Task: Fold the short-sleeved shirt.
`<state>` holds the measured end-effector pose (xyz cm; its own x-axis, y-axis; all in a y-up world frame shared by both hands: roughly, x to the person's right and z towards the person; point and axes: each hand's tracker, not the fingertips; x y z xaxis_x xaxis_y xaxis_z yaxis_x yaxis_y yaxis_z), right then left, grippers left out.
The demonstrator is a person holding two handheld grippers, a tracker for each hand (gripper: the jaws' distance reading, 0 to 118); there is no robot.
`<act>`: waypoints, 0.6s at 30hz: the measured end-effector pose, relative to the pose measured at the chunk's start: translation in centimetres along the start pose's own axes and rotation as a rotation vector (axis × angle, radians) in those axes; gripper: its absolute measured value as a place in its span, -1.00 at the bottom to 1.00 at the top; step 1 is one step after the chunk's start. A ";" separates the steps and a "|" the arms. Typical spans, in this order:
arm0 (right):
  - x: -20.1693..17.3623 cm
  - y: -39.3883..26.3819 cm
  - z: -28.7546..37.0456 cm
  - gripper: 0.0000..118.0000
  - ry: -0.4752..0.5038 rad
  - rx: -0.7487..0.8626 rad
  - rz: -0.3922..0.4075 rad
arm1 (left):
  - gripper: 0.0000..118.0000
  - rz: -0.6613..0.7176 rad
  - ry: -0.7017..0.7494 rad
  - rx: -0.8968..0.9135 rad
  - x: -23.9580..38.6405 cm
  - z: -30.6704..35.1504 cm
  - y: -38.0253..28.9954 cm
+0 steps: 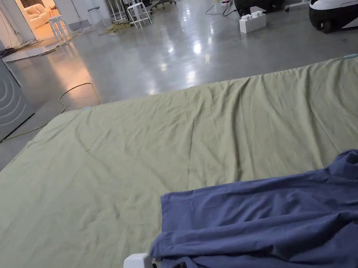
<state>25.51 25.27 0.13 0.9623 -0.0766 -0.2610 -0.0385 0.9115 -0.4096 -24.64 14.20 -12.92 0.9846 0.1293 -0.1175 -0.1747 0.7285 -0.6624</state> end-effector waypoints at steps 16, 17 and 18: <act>5.8 -0.3 -8.3 -0.94 -0.119 -0.143 -0.127 | -0.83 -0.106 0.108 -0.169 1.6 -6.5 0.6; 7.1 -0.1 -10.2 -0.90 -0.142 -0.149 -0.153 | -0.83 -0.135 0.112 -0.172 1.9 -6.7 0.6; 8.6 0.1 -12.5 -0.84 -0.153 -0.160 -0.182 | -0.83 -0.132 0.110 -0.171 2.0 -6.8 0.5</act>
<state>30.42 19.69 -13.07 0.9863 -0.1599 -0.0405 0.1081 0.8122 -0.5733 -22.74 10.31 -18.50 0.9946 -0.0405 -0.0951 -0.0510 0.6084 -0.7920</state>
